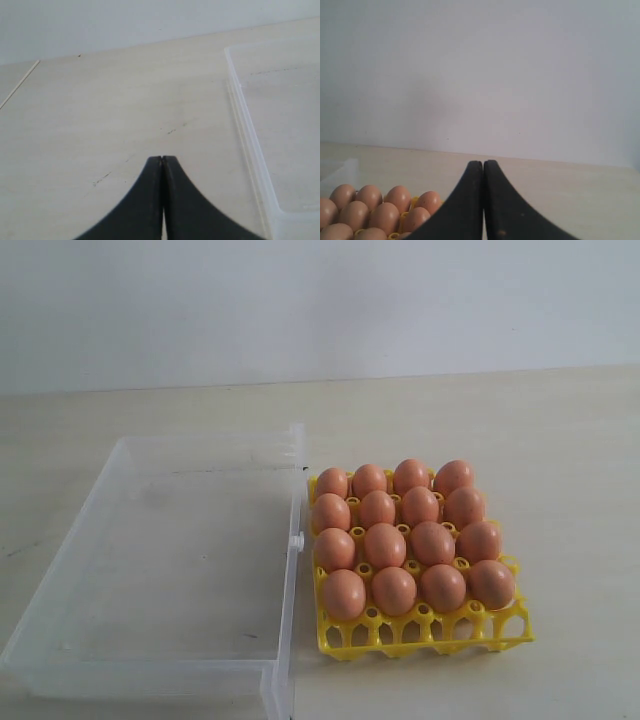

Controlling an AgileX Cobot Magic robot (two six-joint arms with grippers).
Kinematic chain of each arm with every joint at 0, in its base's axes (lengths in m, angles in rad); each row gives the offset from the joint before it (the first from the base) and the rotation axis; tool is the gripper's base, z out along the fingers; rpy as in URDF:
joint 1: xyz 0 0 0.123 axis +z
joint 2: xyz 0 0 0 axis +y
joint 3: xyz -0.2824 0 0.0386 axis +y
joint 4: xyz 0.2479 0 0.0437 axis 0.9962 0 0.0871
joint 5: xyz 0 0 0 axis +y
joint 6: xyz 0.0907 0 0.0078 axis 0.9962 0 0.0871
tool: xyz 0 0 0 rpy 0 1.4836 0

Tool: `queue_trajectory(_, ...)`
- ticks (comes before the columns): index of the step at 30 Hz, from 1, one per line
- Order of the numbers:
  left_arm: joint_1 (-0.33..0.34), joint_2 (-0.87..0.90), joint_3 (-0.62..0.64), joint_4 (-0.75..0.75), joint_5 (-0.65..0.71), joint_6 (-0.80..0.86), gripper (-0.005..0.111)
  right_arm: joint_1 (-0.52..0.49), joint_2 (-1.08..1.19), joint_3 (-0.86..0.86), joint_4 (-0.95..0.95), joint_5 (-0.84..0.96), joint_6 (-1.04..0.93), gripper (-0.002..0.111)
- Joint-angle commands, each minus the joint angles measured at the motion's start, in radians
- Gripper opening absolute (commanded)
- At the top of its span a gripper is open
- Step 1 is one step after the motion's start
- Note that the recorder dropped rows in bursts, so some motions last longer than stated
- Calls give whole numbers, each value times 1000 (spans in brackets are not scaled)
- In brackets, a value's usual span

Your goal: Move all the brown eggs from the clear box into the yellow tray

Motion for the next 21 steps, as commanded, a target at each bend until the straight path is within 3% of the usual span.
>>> queue_trajectory(1, -6, -6, -4, -2, -9, -4, 0, 3, -6, 5, 0, 0, 6, 0)
queue_trajectory(6, -6, -6, -4, -2, -9, -4, 0, 3, -6, 5, 0, 0, 171, 0)
queue_trajectory(21, -6, -6, -4, -2, -9, -4, 0, 3, -6, 5, 4, 0, 203, 0)
